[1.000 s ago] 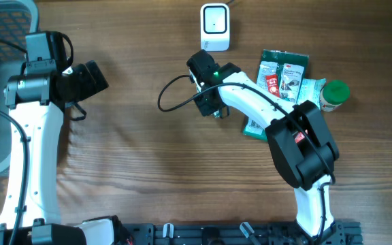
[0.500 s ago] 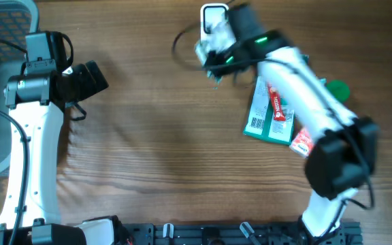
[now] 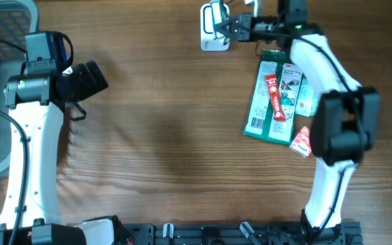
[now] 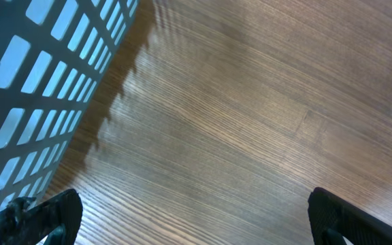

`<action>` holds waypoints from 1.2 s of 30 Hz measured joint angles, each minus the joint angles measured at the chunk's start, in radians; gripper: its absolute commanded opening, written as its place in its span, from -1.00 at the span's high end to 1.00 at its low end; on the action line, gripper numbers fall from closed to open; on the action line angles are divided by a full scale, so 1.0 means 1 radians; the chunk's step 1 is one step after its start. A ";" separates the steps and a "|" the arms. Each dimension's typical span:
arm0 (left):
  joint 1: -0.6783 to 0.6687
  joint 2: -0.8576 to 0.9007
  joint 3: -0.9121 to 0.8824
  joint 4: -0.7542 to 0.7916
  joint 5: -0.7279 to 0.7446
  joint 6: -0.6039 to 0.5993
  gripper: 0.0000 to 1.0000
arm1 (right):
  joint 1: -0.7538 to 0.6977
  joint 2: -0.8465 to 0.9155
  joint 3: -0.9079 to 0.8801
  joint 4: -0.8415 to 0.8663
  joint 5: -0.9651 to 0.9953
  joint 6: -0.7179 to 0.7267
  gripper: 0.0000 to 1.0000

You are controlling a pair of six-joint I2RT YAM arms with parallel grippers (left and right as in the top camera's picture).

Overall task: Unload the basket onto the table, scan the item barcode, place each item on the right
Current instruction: 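Lift the medicine box and hold it up to the scanner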

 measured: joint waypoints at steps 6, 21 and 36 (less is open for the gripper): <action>0.000 0.000 0.000 0.000 0.000 0.000 -1.00 | 0.008 0.155 -0.006 0.369 -0.098 0.282 0.91; 0.000 0.000 0.000 0.001 0.000 0.000 -1.00 | 0.006 0.177 -0.007 0.351 0.072 0.528 0.91; 0.000 0.000 0.000 0.001 0.000 0.000 -1.00 | 0.006 0.161 -0.007 0.260 0.108 0.573 0.91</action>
